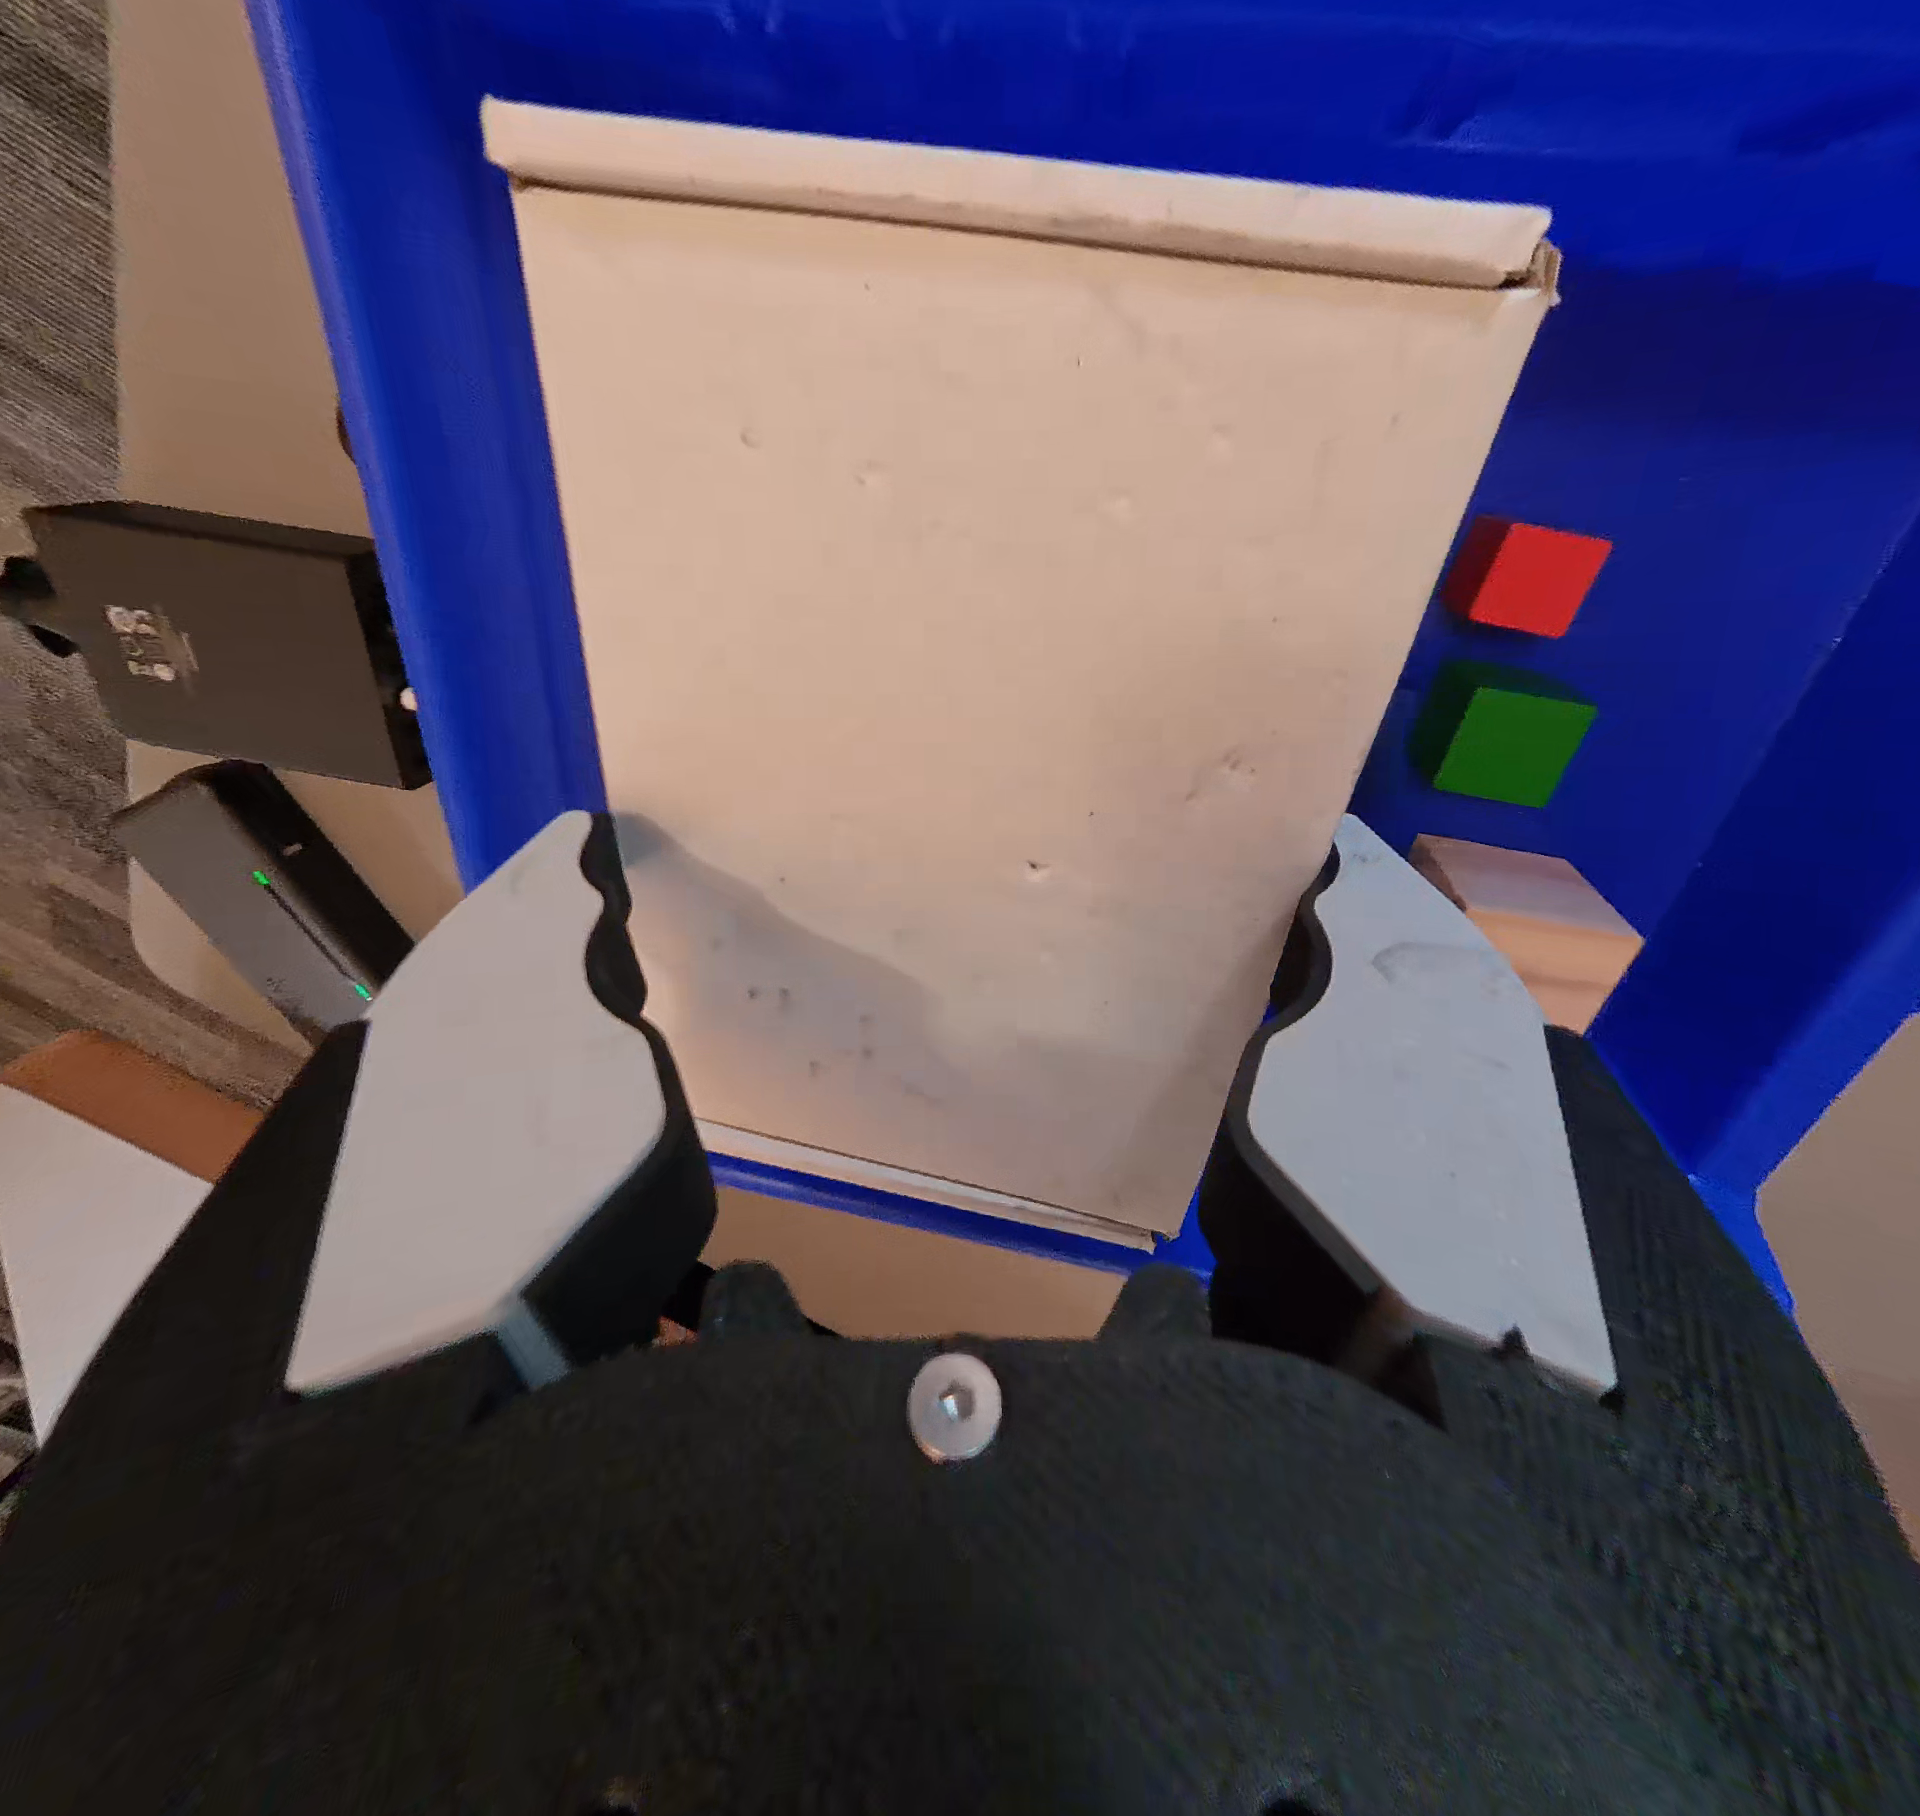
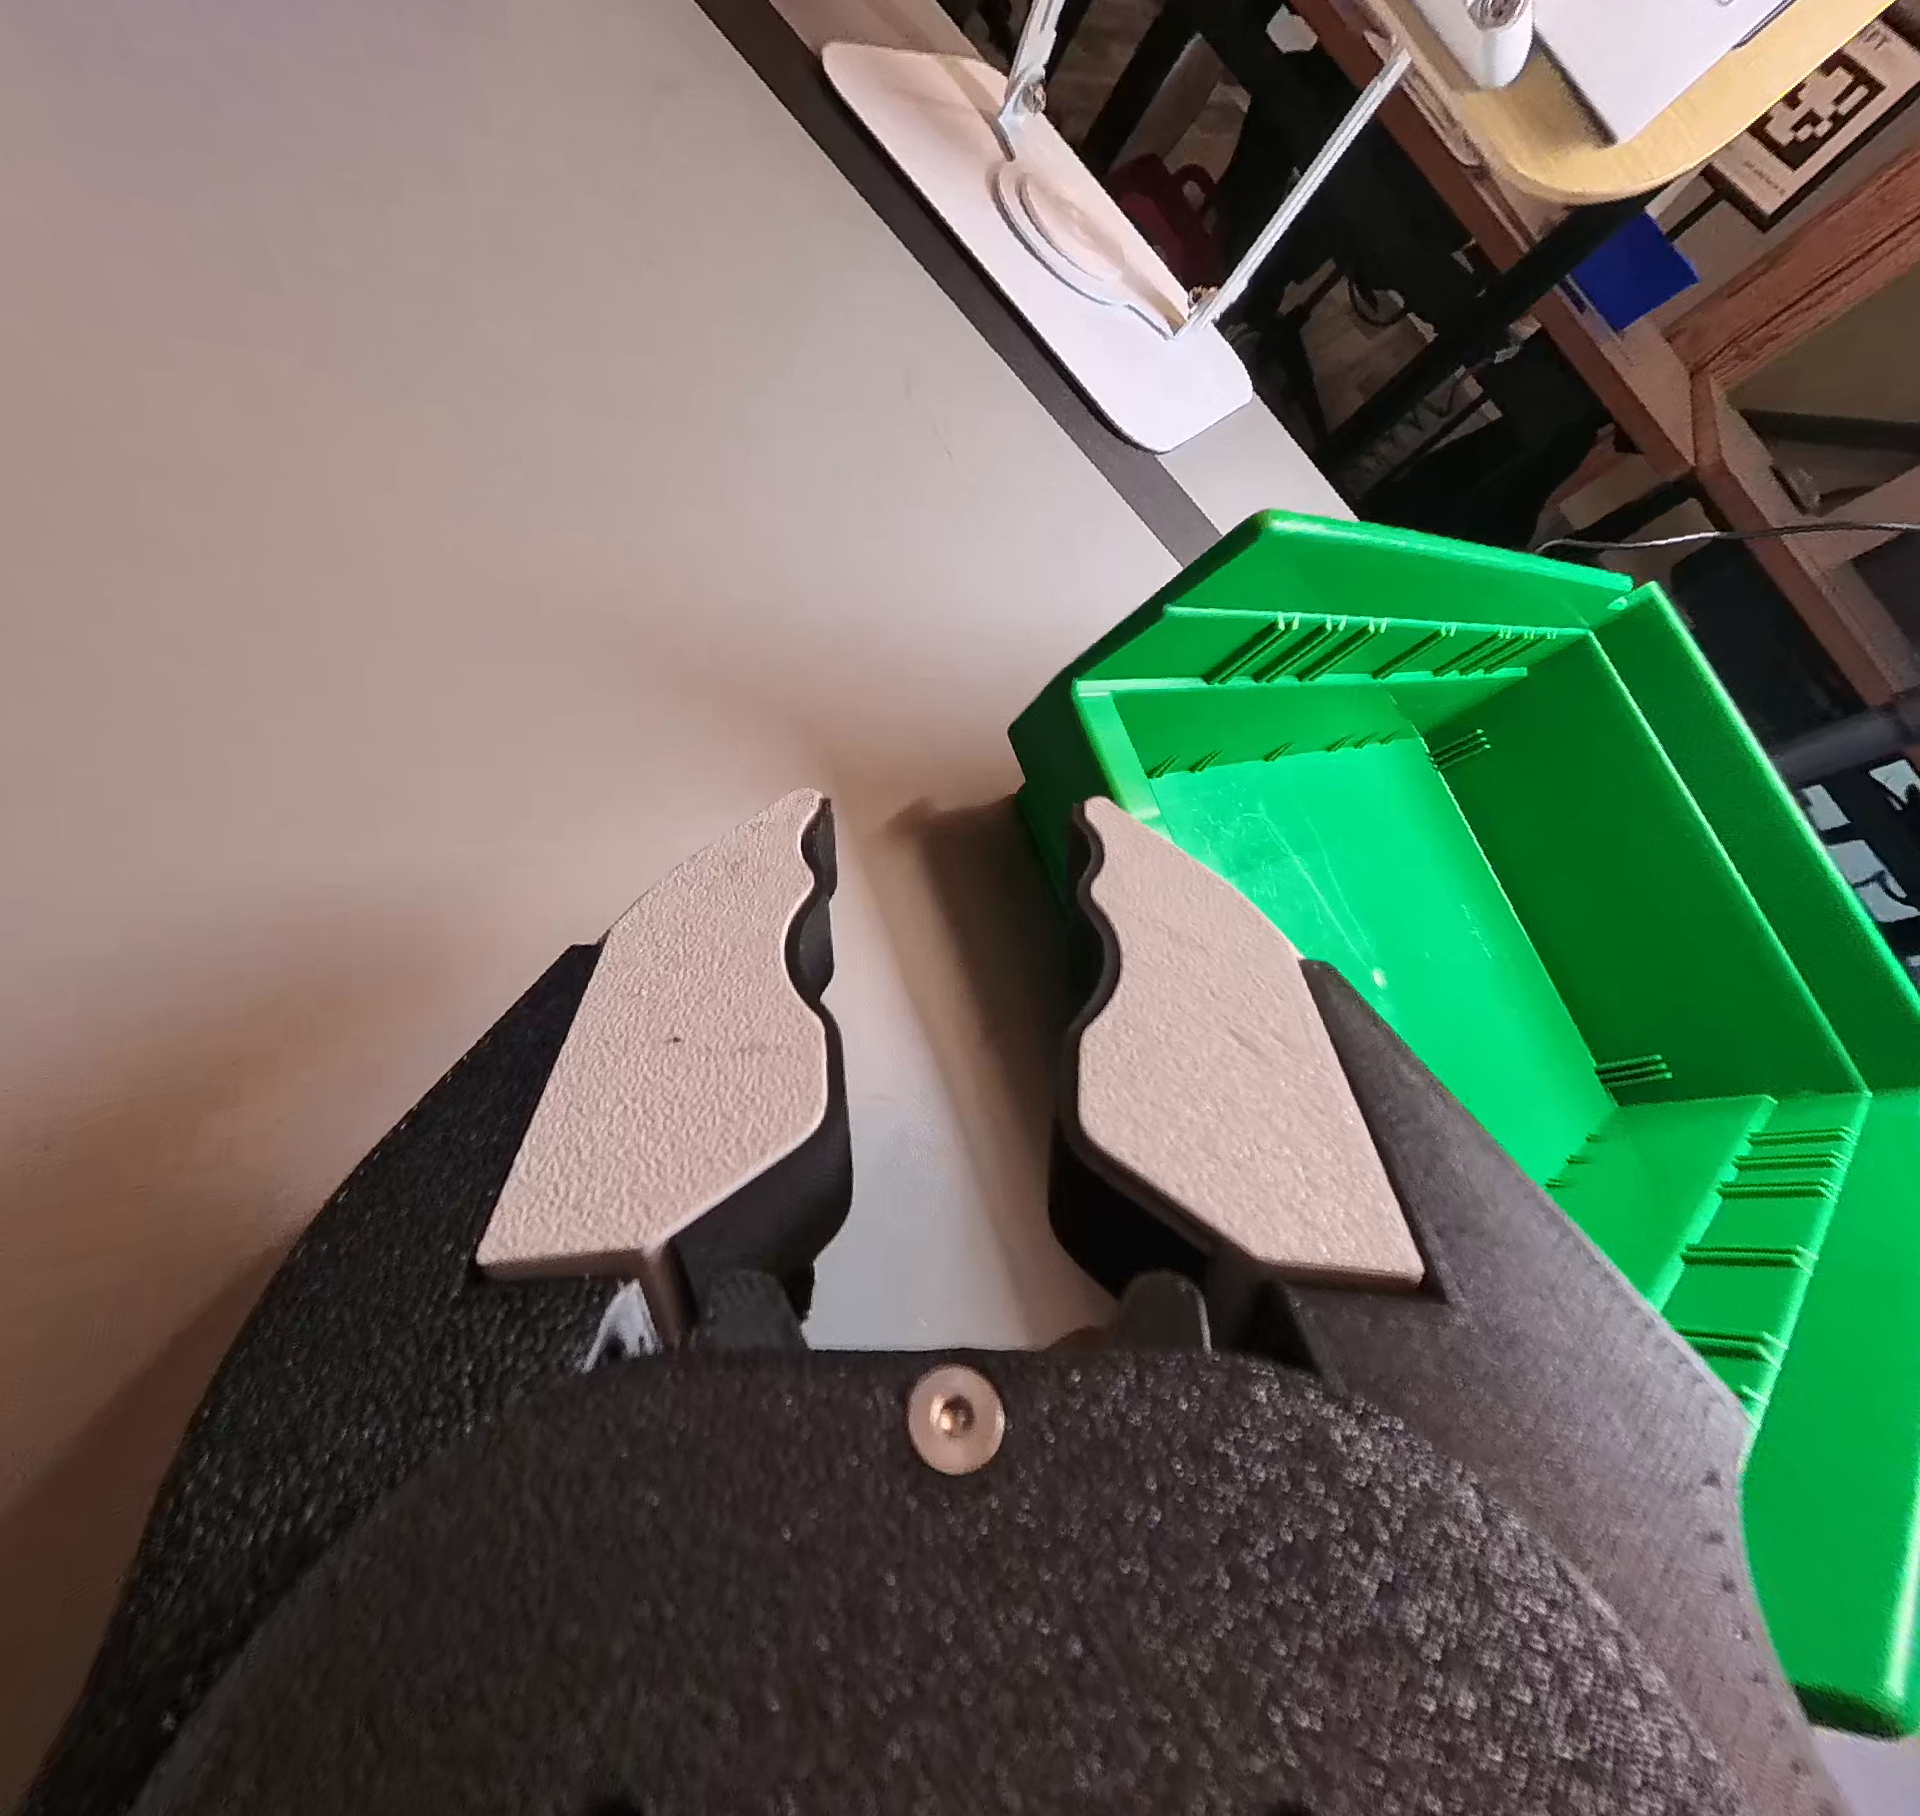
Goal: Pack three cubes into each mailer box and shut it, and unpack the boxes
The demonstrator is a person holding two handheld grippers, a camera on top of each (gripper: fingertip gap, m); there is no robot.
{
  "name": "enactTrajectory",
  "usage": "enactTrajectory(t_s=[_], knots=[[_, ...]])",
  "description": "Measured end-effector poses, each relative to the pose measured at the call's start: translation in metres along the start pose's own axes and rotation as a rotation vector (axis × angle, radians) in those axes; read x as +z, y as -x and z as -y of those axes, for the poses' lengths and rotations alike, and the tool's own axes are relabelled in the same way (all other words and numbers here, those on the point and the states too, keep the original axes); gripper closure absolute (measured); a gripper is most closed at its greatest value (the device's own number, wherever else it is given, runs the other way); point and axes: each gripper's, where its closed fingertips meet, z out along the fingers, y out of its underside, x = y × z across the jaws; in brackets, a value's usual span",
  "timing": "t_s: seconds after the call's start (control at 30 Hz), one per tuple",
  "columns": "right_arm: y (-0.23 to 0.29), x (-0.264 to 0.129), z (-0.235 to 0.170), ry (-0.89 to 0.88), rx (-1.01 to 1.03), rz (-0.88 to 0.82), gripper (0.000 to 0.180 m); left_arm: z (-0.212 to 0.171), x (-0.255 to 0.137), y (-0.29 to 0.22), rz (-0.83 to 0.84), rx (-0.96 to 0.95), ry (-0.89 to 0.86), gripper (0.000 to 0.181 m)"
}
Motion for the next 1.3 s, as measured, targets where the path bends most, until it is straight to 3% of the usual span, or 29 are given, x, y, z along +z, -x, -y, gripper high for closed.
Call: enactTrajectory(t_s=[0.23, 0.47, 0.7, 0.9, 1.03, 1.13, 1.3], knots=[[0.009, -0.008, 0.023, -0.091, -0.001, 0.007, 0.138, 0.020, -0.073, -0.027, 0.078, 0.038, -0.177, 0.061], [0.044, -0.011, 0.070, -0.254, -0.121, 0.033, 0.129, 0.078, -0.131, -0.159, -0.086, 0.267, -0.314, 0.060], [0.099, -0.025, 0.111, -0.392, -0.383, 0.062, 0.116, 0.133, -0.110, -0.299, -0.365, 0.443, -0.340, 0.061], [0.110, -0.050, 0.133, -0.501, -0.541, -0.044, 0.094, 0.154, -0.063, -0.377, -0.513, 0.498, -0.262, 0.060], [0.146, -0.051, 0.123, -0.518, -0.680, 0.056, 0.098, 0.152, -0.044, -0.408, -0.610, 0.511, -0.199, 0.060], [0.155, -0.050, 0.113, -0.522, -0.622, 0.151, 0.104, 0.155, -0.042, -0.413, -0.629, 0.509, -0.250, 0.067], [0.144, -0.046, 0.098, -0.468, -0.268, 0.408, 0.106, 0.175, -0.072, -0.409, -0.640, 0.450, -0.612, 0.065]])
